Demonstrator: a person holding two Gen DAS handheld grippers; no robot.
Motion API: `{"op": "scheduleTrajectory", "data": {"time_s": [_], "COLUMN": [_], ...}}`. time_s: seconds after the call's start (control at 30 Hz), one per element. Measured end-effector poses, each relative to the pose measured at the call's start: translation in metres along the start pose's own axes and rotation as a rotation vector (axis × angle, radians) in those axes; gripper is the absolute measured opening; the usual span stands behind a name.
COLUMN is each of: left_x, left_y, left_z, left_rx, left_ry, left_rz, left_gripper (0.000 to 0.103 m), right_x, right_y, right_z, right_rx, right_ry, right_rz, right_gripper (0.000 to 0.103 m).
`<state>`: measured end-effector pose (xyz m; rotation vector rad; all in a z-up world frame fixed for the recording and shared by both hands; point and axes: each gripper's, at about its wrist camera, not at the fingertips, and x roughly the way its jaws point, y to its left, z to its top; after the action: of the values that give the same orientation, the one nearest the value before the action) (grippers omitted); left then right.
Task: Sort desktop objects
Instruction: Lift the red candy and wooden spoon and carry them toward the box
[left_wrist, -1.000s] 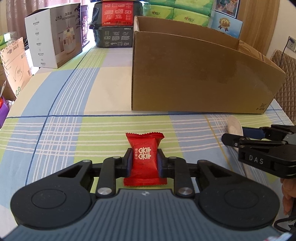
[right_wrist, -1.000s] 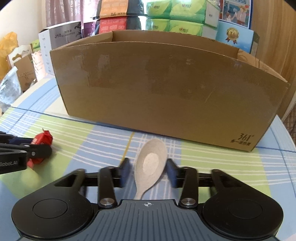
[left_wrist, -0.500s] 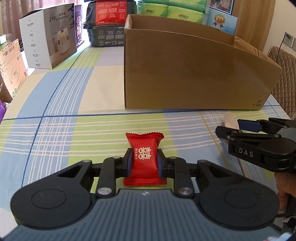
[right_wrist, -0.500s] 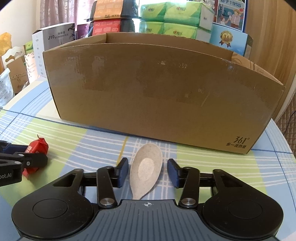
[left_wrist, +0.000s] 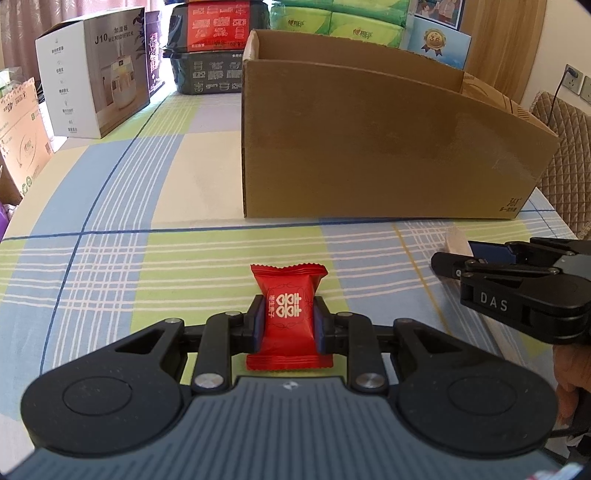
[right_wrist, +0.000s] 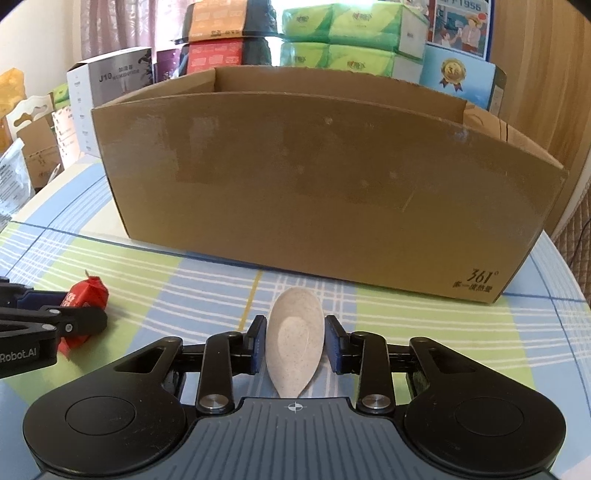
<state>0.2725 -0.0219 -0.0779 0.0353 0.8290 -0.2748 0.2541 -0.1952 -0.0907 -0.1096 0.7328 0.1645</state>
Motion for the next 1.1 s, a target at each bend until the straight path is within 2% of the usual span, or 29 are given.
{"op": "scheduleTrajectory", "data": {"time_s": [0.3, 0.53, 0.9, 1.1], "left_x": [-0.009, -0.020, -0.046, -0.065], "left_y": [-0.004, -0.013, -0.035, -0.048], "left_z": [0.005, 0.007, 0.004, 0.005], "left_rx": [0.003, 0.022, 0.085, 0.087], "left_ry": [-0.018, -0.032, -0.033, -0.032], "left_rz": [-0.009, -0.026, -0.004, -0.013], "left_gripper": [0.021, 0.021, 0.021, 0.021], "right_x": [-0.020, -0.035, -0.073, -0.094], "right_y": [0.010, 0.003, -0.012, -0.017], "right_z": [0.001, 0.001, -0.010, -0.014], "right_rx": [-0.077, -0.058, -0.011, -0.003], "right_ry": [-0.059, -0.063, -0.063, -0.063], "right_rz": [-0.003, -0.002, -0.002, 0.003], "right_gripper": [0.030, 0.030, 0.030, 0.030]}}
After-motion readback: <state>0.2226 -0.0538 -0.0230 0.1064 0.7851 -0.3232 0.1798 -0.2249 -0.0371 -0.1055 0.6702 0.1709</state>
